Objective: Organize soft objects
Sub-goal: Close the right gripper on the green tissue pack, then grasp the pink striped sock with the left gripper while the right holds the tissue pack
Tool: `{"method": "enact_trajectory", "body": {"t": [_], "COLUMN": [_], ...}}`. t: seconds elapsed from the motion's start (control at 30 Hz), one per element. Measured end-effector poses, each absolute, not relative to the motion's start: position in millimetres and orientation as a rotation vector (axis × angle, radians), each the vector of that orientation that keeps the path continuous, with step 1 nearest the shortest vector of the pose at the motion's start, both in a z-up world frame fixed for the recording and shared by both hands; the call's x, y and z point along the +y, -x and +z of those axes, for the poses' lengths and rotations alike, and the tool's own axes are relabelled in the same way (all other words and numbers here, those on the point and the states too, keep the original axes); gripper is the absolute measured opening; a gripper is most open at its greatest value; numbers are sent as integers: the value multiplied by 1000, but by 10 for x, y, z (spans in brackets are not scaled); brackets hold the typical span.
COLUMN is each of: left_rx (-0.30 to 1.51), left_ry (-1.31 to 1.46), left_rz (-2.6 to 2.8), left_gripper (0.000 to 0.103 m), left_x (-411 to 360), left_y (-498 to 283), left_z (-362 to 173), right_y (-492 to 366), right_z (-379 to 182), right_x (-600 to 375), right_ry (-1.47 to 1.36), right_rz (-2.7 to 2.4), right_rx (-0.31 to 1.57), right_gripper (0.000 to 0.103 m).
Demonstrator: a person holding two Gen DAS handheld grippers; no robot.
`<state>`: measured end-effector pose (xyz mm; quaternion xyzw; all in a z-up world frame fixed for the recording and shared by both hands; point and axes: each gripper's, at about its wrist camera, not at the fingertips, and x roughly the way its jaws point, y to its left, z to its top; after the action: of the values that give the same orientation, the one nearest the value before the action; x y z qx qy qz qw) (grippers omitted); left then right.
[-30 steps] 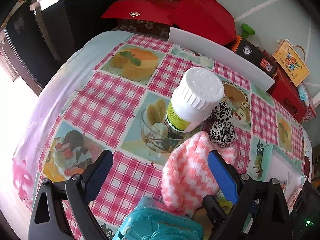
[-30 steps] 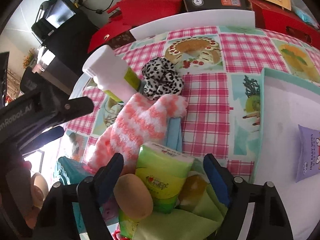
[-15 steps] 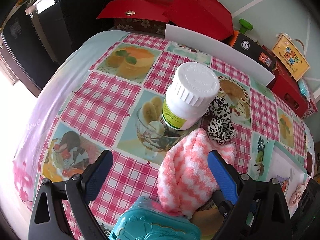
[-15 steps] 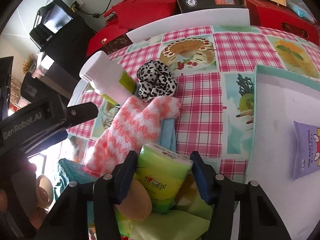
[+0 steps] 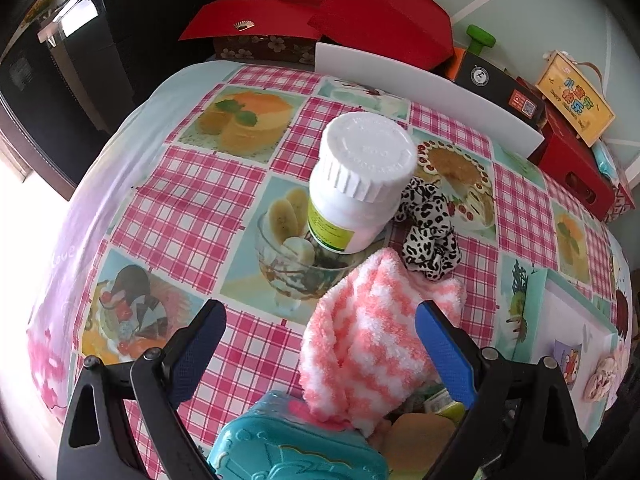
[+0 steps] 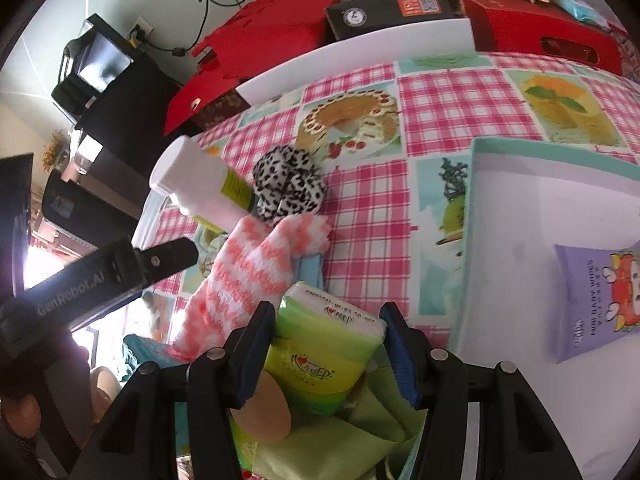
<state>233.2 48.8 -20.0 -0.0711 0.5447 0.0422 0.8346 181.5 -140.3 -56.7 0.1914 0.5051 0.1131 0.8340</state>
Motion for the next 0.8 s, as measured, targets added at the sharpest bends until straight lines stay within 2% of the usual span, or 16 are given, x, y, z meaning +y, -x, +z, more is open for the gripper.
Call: {"method": "enact_trajectory", "body": {"t": [0.43, 0.8], "left_rx": [1167, 1212], "left_ry": [115, -31], "left_rz": [68, 32], "left_gripper": [95, 95], "left_x": [385, 61], "left_y": [-2341, -2387], "left_z": [-216, -332], "right_y": [-1801, -1708], "right_z": [-382, -101], "right_x": [-1766, -2112], "right_ry": [-470, -514], "right_rz": [180, 135], "right_rx": [1012, 922], "right_gripper": [56, 56]}}
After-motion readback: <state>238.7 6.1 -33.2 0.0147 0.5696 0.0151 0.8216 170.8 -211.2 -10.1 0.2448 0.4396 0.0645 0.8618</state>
